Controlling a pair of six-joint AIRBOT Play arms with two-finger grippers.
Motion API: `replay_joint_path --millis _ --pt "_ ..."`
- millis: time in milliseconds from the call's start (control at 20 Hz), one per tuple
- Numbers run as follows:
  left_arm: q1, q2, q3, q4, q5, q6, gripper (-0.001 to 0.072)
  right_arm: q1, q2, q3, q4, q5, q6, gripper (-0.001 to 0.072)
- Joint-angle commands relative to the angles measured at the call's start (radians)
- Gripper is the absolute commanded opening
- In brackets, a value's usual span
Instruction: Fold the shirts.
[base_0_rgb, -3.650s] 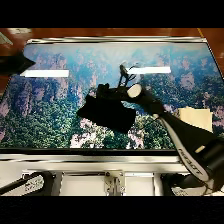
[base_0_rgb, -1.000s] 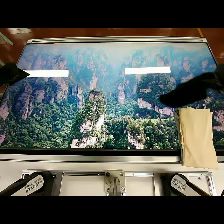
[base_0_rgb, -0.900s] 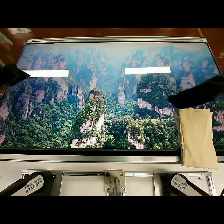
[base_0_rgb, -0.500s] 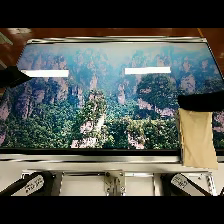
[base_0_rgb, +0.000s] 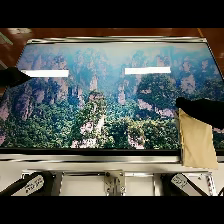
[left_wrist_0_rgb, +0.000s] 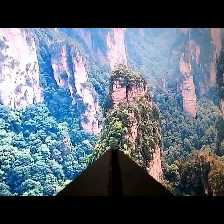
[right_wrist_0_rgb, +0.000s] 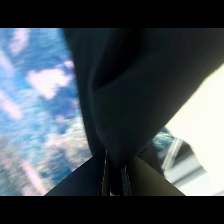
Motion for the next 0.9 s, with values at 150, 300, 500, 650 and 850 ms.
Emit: replay_joint_path --millis 150,300,500,650,850 --pt "0.0 0.013 0.0 -0.01 0.0 0.039 0.004 -0.006 0.144 -0.278 -0.362 0.138 0.032 0.0063" --pt "0.0 0.016 0.0 -0.041 0.0 0.039 0.004 -0.006 0.206 -0.504 -0.43 0.092 0.031 0.0063" --pt "0.0 0.016 0.0 -0.051 0.0 0.039 0.004 -0.006 0.244 -0.645 -0.501 0.032 0.058 0.0175" --pt "0.0 0.016 0.0 -0.053 0.0 0.038 0.0041 -0.006 0.244 -0.66 -0.497 0.01 0.051 0.0458" --pt "-0.007 0.015 0.0 -0.051 0.0 0.038 0.004 -0.006 0.244 -0.552 -0.452 -0.054 -0.024 0.0408"
